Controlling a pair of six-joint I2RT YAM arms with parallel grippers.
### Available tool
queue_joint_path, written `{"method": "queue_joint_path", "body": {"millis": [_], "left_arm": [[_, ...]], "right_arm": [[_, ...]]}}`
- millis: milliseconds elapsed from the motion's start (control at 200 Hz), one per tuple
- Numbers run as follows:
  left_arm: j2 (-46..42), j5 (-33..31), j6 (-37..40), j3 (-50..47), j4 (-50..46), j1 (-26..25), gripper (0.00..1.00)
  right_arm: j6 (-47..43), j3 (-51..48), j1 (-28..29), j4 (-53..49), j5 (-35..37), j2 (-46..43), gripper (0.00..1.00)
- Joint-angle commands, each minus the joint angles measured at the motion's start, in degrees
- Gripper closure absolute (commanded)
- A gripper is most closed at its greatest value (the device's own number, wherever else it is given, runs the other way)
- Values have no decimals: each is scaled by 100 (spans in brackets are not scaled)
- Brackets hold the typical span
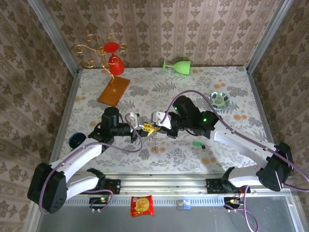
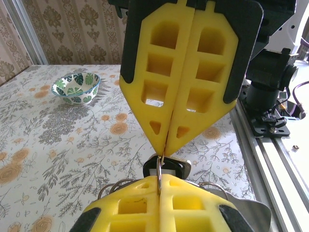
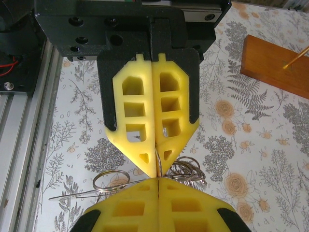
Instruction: Put the keys on the keyring
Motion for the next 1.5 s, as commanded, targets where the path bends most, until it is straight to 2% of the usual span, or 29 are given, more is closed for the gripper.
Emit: {"method": "queue_joint_path", "body": {"millis": [0,755,1495], "left_arm": [[3,129,156,177,-45,0,100],[-32,-7,322,152,-95,-26,100],[3,-35,353,152,-73,-70,100]], "right_arm": [[77,172,-20,-62,-189,-89,100],[307,136,-83,-89,-253,-222,100],[306,294,-79,-198,-311,99,100]]}}
